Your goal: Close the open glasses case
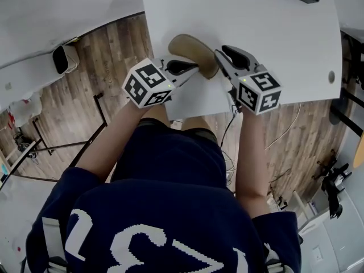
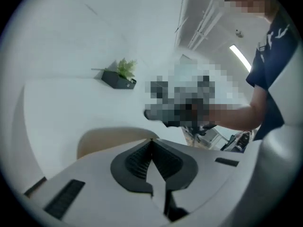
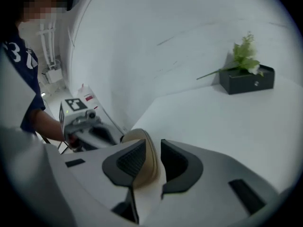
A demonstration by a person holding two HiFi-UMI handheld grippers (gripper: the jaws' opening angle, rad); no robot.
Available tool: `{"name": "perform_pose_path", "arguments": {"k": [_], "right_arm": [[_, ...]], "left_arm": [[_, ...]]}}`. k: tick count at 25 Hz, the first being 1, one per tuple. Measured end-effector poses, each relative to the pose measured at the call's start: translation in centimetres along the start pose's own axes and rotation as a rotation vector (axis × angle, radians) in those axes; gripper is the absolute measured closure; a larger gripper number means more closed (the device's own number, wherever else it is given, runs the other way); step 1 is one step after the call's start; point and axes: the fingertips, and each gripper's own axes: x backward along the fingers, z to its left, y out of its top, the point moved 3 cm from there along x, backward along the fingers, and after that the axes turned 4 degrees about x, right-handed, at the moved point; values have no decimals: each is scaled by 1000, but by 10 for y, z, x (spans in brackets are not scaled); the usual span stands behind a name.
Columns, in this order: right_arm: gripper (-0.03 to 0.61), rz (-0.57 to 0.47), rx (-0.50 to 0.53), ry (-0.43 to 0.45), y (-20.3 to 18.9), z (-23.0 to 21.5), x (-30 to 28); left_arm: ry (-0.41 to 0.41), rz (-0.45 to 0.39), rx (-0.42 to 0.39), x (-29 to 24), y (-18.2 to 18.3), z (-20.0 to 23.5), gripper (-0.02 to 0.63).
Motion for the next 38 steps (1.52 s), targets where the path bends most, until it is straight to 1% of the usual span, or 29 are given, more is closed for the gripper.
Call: {"name": "perform_pose_path", "arguments": {"k": [2, 3, 5, 7, 9, 10, 14, 17, 18, 19, 22, 24, 26, 27, 31, 38], "right_arm": [[462, 69, -65, -51, -40, 7, 22], [462, 106, -104, -57, -59, 16, 27], [450, 143, -169, -62, -86, 36, 26], [431, 142, -182, -100, -95, 51, 16], [427, 136, -161, -157, -94, 56, 3], [410, 136, -153, -181, -94, 56, -2], [437, 131, -190, -212, -97, 49, -8], [451, 140, -152, -246, -97, 50, -8], [477, 144, -135, -248, -99, 51, -6], [546, 146, -125, -249, -100, 52, -4], [551, 143, -111, -276, -101, 51, 0], [532, 139, -112, -289, -101, 50, -2], [530, 118, -128, -269, -100, 50, -4], [551, 104, -137, -256, -100, 51, -3], [557, 60, -161, -234, -102, 51, 7], [557, 75, -143, -233, -100, 45, 12]], "left_arm": [[91, -68, -79, 10, 22, 10, 601], [127, -78, -123, 11, 29, 15, 601], [175, -49, -195, 4, 35, 21, 601], [209, -24, -249, -5, 35, 25, 601], [242, -47, -281, -8, 35, 26, 601], [258, -69, -285, -7, 35, 26, 601], [292, -150, -254, -5, 33, 27, 601], [297, -173, -247, -4, 32, 28, 601], [294, -177, -241, -4, 32, 28, 601], [292, -183, -235, -5, 32, 28, 601], [295, -195, -234, -6, 34, 28, 601], [306, -190, -242, -7, 33, 27, 601], [320, -188, -254, -7, 33, 27, 601], [324, -191, -260, -8, 32, 26, 601], [328, -200, -283, -6, 31, 25, 601], [323, -198, -273, -8, 32, 25, 601]]}}
